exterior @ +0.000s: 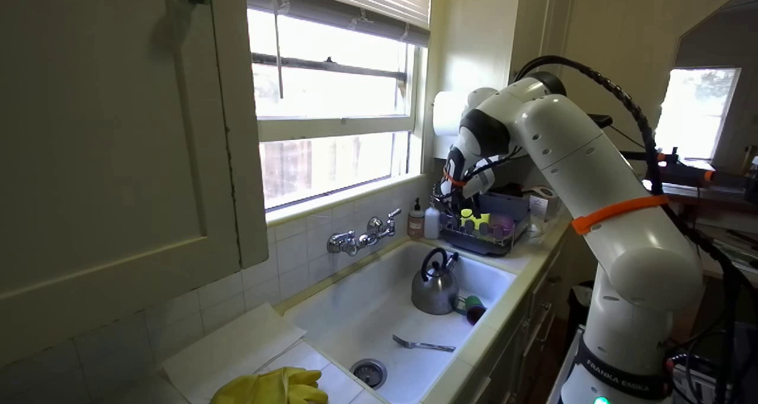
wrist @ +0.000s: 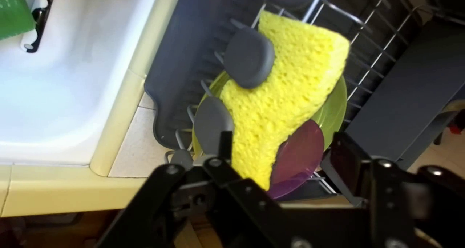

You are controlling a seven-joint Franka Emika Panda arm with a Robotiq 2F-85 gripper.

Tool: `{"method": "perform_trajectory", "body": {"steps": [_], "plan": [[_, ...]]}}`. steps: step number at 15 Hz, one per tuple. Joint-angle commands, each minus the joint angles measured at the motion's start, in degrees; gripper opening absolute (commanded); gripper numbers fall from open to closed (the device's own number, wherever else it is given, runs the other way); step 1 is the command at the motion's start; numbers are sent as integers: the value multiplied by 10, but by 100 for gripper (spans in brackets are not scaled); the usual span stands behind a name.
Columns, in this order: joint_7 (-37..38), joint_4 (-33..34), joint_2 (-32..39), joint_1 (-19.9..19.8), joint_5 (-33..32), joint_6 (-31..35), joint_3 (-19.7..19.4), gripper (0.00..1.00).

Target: Pick up the sponge in the sink and place it on the drying rack

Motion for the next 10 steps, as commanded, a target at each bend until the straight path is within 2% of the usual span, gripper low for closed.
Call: {"method": "perform_trajectory", "body": {"steps": [1, 6, 10], "plan": [[-46, -27, -80, -36, 8, 32, 56, 100], [-226, -36, -160, -130, 3, 51, 174, 100], [-391, -30, -194, -203, 9, 17, 246, 100]]}}
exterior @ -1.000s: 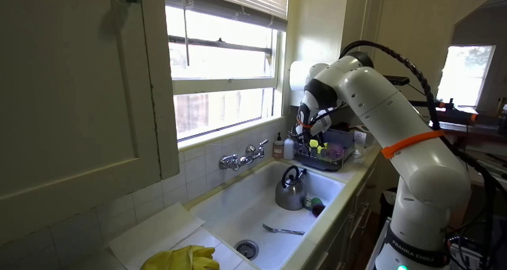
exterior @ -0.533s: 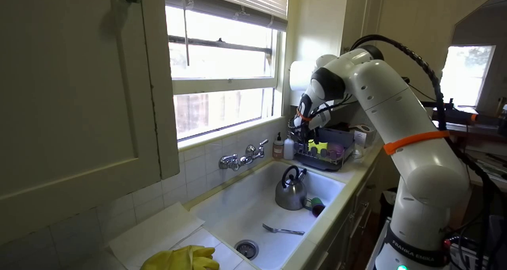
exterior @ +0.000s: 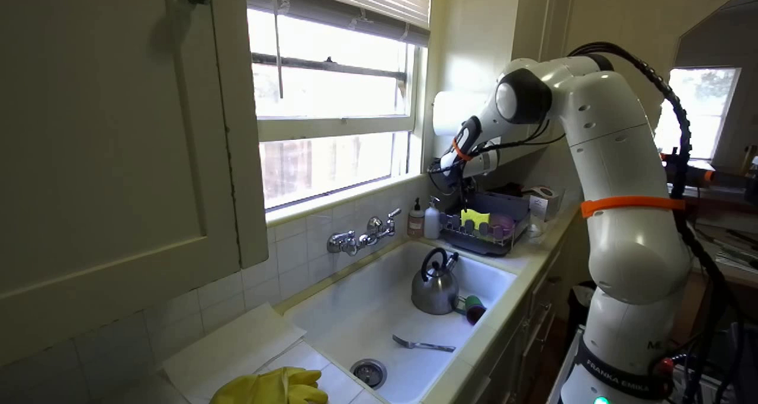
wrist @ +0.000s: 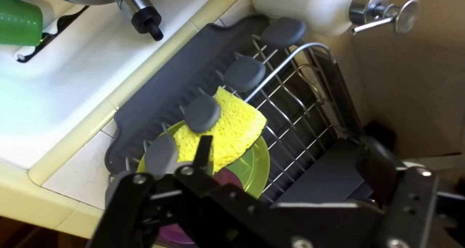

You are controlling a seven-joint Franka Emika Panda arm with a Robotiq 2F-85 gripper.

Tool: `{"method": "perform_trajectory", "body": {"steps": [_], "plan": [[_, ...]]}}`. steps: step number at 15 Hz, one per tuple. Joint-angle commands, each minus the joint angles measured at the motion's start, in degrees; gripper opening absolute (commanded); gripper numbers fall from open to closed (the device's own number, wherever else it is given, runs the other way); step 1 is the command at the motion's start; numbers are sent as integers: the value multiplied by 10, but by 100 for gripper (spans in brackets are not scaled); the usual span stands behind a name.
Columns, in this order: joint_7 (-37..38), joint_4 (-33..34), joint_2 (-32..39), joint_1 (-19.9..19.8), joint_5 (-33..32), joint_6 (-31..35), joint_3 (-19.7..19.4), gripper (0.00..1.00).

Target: Pick up the sponge in the sink and place it on the drying rack

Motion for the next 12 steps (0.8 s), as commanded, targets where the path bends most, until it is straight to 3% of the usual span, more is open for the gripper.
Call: {"method": "perform_trajectory", "body": {"steps": [1, 10, 12], "plan": [[-151, -18, -45, -68, 10, -25, 67, 100], [-517, -28, -83, -180, 37, -61, 159, 100], [-602, -33, -85, -167, 60, -64, 145, 100]]}}
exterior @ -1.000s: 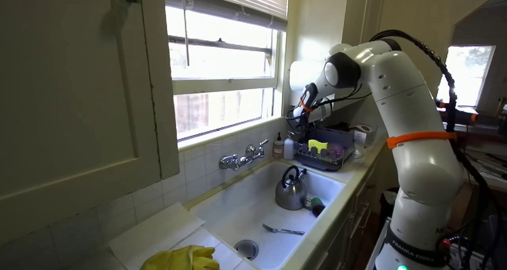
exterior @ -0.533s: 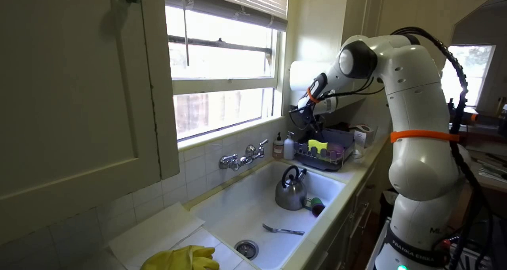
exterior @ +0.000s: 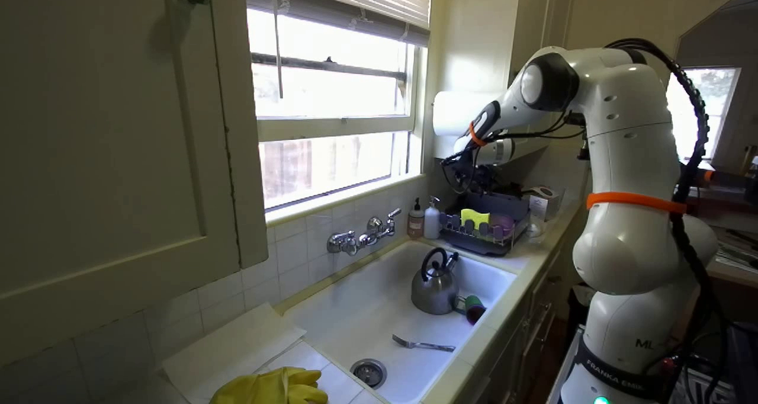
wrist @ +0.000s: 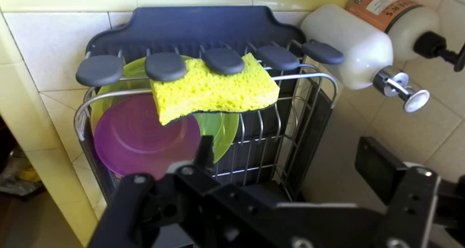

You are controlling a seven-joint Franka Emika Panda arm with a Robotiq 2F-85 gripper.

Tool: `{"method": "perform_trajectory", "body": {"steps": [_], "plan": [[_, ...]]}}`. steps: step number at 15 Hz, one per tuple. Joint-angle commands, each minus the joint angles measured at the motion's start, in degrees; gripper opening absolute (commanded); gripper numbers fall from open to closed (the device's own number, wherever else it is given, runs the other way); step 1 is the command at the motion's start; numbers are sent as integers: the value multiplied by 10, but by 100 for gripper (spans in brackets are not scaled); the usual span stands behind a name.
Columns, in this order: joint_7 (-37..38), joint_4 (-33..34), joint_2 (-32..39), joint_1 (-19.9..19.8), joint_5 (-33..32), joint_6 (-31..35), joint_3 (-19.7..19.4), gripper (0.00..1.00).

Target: Pick up the sponge in the sink and place it on the drying rack

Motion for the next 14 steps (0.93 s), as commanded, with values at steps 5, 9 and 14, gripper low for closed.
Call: {"method": "perform_trajectory", "body": {"steps": [5, 9, 14], "plan": [[-299, -33, -27, -9, 49, -26, 6, 100], [-424, -28, -33, -17, 39, -50, 9, 100], [-580, -32, -45, -26, 41, -65, 26, 100]]}}
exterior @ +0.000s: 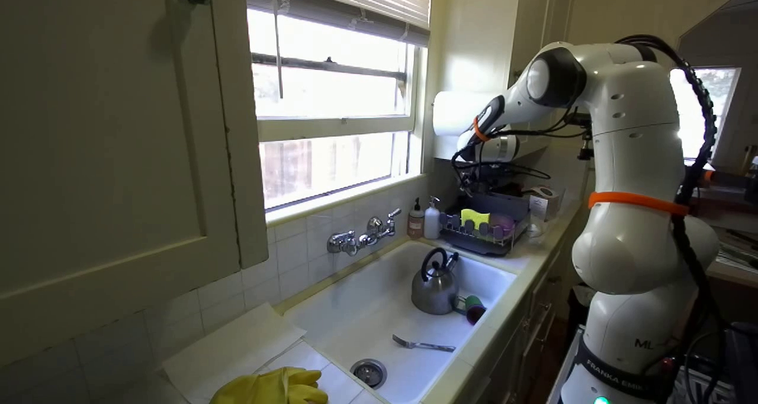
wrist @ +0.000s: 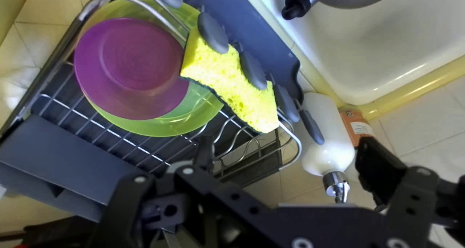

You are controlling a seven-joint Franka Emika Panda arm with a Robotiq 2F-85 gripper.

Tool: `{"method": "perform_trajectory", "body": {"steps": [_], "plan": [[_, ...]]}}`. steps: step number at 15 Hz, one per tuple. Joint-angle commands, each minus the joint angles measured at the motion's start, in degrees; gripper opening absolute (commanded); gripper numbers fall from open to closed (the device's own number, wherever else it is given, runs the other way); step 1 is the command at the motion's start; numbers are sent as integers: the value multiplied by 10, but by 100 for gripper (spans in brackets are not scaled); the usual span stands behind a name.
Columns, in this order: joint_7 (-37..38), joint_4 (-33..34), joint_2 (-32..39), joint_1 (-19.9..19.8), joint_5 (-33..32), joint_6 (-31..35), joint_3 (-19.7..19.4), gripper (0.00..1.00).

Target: Pick up the sponge in the sink and place it on the drying rack

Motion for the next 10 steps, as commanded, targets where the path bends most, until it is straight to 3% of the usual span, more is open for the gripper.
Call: {"method": "perform_trajectory", "body": {"steps": [1, 5, 10], "plan": [[-114, -18, -24, -16, 4, -20, 25, 100], [-211, -37, -39, -17, 11, -23, 51, 100], [-187, -28, -27, 0, 1, -22, 50, 100]]}}
